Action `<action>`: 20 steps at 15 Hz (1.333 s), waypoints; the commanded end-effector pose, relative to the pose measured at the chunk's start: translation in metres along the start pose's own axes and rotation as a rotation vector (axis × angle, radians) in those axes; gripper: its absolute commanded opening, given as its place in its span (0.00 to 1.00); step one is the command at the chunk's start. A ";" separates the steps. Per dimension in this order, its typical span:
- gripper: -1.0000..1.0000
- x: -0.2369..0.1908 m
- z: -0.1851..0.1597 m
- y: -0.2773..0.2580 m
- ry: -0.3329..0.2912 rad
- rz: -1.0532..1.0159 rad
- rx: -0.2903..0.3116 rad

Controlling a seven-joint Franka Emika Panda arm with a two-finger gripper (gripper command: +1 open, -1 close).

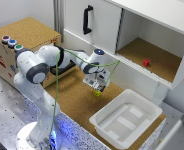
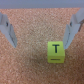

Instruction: Grasp the drawer handle, then close it

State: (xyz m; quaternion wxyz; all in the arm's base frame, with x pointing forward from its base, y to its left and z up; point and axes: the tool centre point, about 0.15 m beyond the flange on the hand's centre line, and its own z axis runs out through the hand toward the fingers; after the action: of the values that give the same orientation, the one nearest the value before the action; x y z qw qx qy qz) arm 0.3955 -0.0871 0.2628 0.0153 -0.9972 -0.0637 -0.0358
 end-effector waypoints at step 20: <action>1.00 -0.027 -0.094 -0.083 0.042 -0.126 -0.071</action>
State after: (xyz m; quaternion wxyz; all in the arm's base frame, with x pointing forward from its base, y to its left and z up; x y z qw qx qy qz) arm 0.3727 -0.0453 0.3326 0.0020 -0.9905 -0.1218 -0.0639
